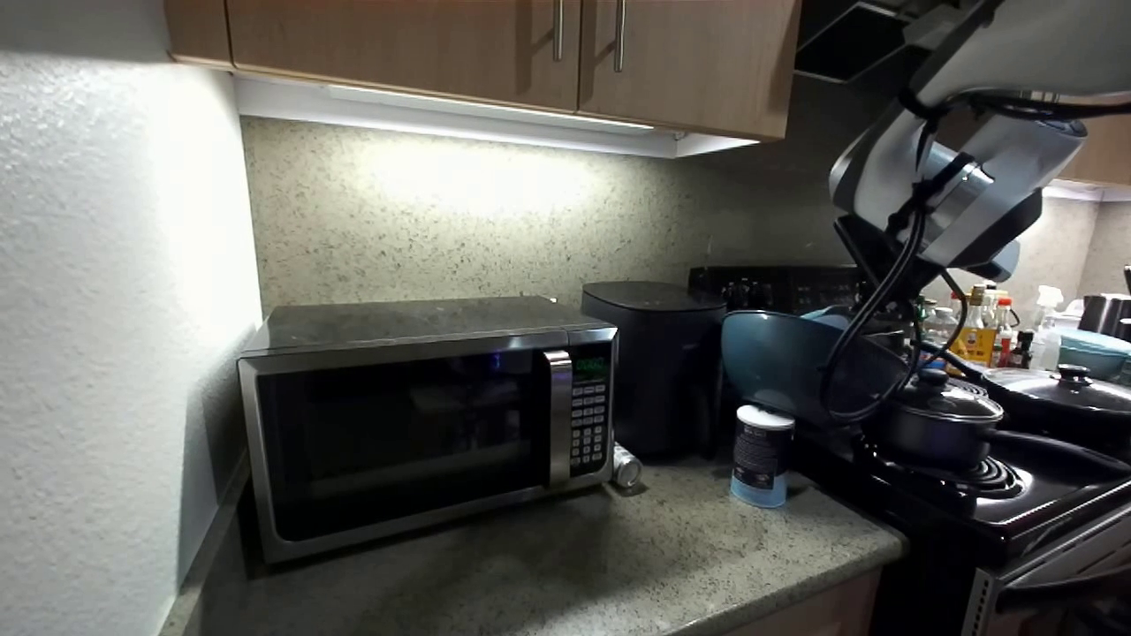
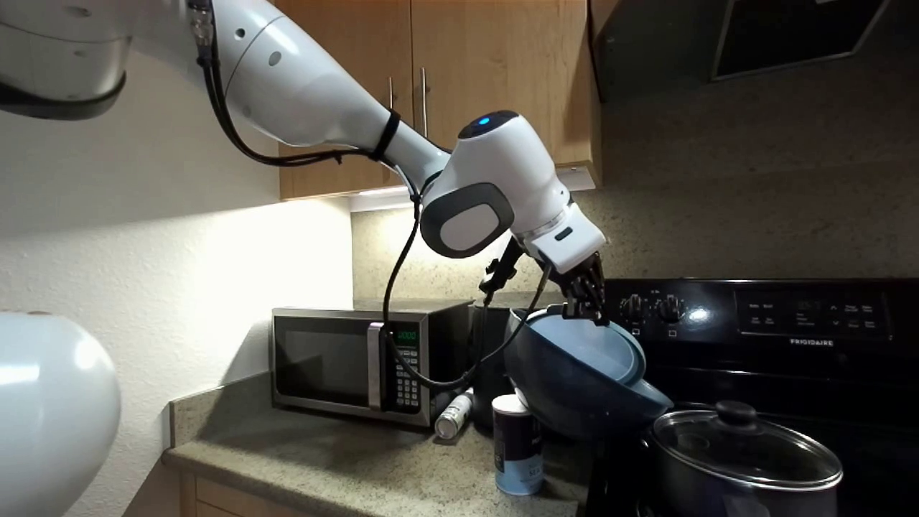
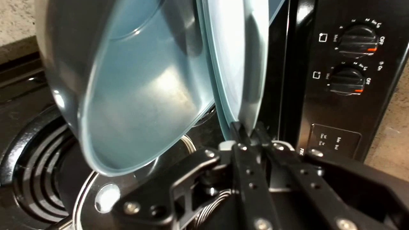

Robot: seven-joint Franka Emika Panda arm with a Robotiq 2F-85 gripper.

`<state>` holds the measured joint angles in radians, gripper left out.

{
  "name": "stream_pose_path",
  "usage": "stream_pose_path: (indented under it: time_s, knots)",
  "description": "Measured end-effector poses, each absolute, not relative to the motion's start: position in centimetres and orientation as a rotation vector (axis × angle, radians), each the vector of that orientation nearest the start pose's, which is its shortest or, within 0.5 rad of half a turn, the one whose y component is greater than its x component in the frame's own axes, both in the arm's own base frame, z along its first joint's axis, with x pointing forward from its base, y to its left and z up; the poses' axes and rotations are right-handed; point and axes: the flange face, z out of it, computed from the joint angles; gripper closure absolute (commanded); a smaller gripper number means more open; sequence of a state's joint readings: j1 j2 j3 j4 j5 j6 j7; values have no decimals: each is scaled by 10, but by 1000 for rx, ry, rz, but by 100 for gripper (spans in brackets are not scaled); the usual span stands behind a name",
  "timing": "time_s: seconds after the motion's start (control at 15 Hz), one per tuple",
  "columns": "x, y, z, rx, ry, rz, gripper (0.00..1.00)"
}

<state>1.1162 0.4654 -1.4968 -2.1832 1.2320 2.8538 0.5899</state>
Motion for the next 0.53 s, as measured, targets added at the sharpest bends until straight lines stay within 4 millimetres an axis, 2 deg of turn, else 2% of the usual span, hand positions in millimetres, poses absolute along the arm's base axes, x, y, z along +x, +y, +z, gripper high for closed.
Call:
stream_pose_path:
  time_s: [0.07,0.13,0.27,0.33,0.53]
  knots:
    - [520,-212,429,-1554,2109,-948,67]
    - [520,-212,429,-1563,2112,-938,66]
    - [521,-210,431,-1573,2105,-940,55]
    - [522,-207,433,-1575,2099,-944,72]
    - [524,-203,437,-1581,2086,-952,55]
